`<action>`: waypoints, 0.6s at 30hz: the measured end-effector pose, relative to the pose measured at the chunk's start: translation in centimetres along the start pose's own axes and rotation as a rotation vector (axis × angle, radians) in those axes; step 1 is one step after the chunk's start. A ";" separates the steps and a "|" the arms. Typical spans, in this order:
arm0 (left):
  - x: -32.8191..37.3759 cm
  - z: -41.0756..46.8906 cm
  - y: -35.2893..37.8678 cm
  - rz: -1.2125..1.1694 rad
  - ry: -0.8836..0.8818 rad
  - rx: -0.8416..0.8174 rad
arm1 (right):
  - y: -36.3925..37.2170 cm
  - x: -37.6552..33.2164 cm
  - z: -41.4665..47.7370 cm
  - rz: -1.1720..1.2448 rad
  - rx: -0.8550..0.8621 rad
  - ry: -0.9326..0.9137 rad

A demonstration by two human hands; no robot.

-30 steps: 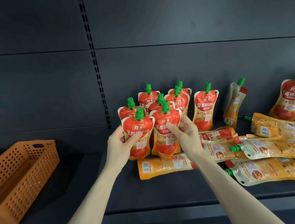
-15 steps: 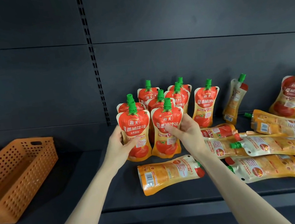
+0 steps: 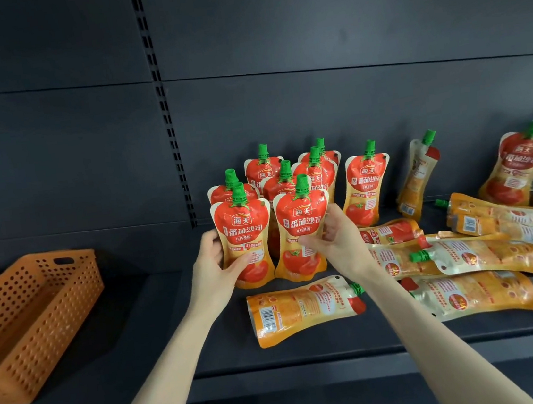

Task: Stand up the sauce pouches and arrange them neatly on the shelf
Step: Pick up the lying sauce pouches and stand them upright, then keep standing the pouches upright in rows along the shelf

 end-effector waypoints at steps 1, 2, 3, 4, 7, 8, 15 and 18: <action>0.1 -0.2 -0.2 0.018 0.009 0.024 | 0.0 -0.1 -0.2 -0.016 0.015 0.004; 0.2 -0.5 -0.4 0.037 0.023 0.055 | -0.1 -0.2 -0.5 -0.042 0.038 0.003; 0.3 -0.9 -0.5 0.065 0.043 0.090 | -0.4 -0.3 -0.8 -0.074 0.068 -0.005; 0.5 -1.5 -0.8 0.105 0.070 0.128 | -0.7 -0.4 -1.2 -0.110 0.096 -0.020; 1.2 -3.5 -1.1 0.256 0.201 0.218 | -2.0 -0.5 -2.3 -0.225 0.169 -0.078; 1.7 -4.1 -0.9 0.294 0.252 0.223 | -2.6 -0.5 -2.8 -0.251 0.190 -0.095; 7.1 -6.5 5.3 0.279 0.362 -0.110 | -8.2 -0.6 -5.6 -0.341 0.275 -0.174; 8.4 -6.7 9.4 0.275 0.383 -0.225 | -11.9 0.4 -7.0 -0.363 0.295 -0.166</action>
Point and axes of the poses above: each hand's wrist, its own z-axis towards the middle knuckle, its own y-axis out of the palm, x = y × z, the point moved 1 cm from there along z, towards the middle knuckle, and after that the axes turned 1 degree about x, right-handed, at the moved point
